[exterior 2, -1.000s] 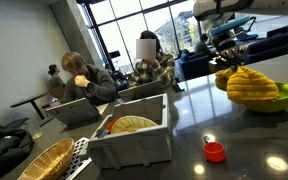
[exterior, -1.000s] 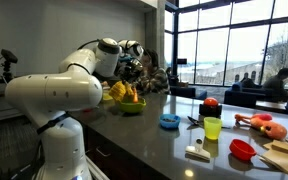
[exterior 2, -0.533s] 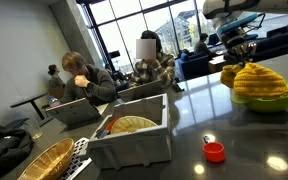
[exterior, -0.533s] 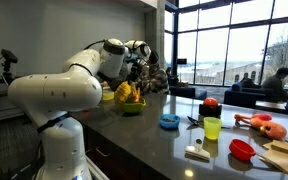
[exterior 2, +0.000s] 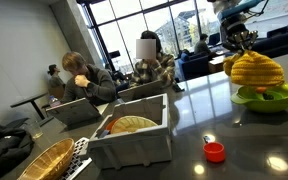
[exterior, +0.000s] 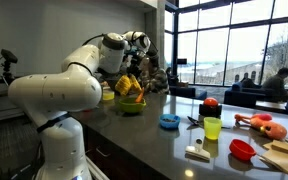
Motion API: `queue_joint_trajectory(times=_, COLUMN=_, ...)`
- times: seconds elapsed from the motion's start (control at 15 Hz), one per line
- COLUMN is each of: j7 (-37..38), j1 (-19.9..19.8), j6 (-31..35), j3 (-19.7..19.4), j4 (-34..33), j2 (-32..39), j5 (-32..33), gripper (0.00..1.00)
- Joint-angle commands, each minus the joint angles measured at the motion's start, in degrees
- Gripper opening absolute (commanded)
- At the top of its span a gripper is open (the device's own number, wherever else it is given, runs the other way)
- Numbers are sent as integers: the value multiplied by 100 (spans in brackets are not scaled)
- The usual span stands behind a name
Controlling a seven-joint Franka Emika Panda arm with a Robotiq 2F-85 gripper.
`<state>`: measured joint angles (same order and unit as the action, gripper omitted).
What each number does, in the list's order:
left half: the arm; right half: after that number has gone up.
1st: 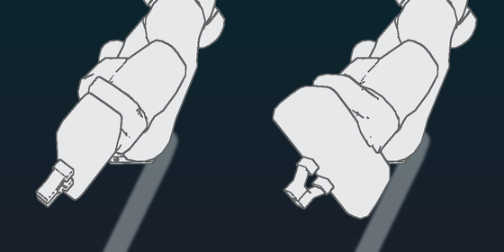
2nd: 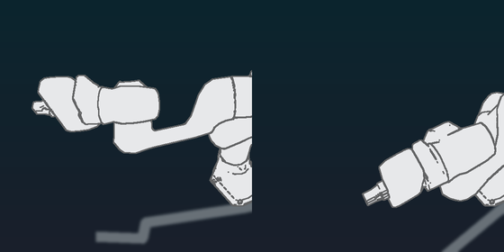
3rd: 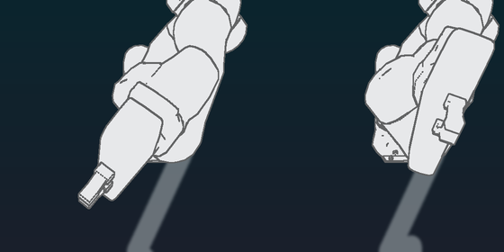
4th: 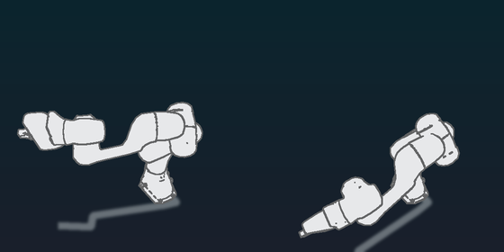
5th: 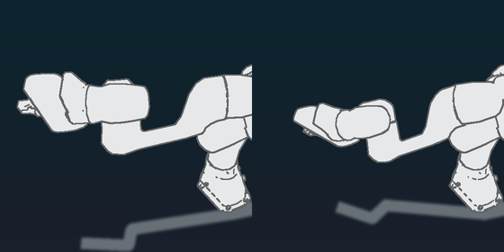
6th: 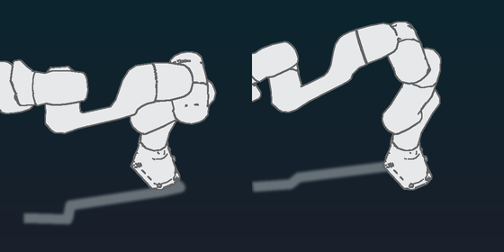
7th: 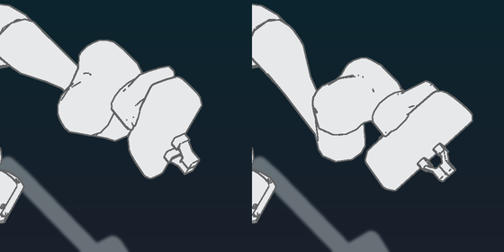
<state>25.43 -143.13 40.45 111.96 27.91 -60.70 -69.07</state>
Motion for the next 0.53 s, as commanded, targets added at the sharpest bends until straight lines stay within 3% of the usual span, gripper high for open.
queue_joint_trajectory(times=0.0, j7=123, j1=-257, j6=-97, j3=70, j4=-122, j2=97, j5=-62, gripper=3)
queue_joint_trajectory(times=0.47, j7=160, j1=-628, j6=-128, j3=147, j4=-121, j2=51, j5=-59, gripper=3)
